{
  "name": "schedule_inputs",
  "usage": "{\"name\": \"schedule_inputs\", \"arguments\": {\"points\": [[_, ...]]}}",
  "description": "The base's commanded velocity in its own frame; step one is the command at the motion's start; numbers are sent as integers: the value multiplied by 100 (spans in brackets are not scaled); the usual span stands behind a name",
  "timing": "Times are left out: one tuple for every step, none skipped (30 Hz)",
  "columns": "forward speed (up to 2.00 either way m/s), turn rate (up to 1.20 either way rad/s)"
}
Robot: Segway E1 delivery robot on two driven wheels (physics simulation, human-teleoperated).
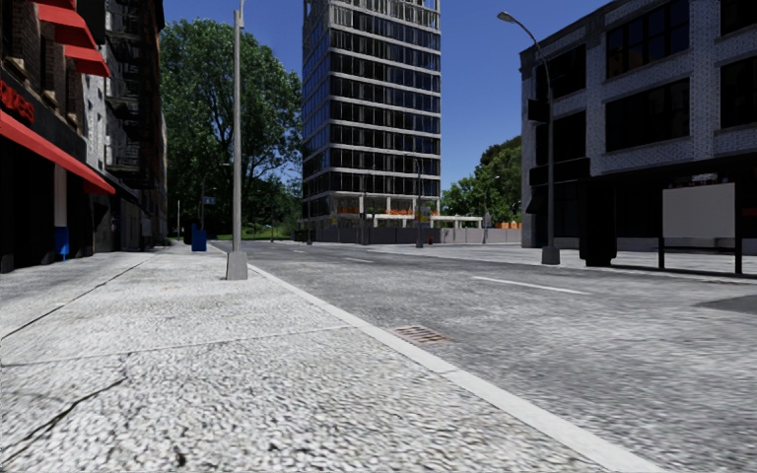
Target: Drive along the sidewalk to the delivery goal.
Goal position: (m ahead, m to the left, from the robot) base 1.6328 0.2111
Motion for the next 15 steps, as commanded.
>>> {"name": "schedule_inputs", "arguments": {"points": [[142,4],[142,7],[142,7],[142,8],[142,9],[142,9],[142,9],[142,9],[143,9],[145,9],[146,9],[146,10],[146,10],[150,13],[152,28]]}}
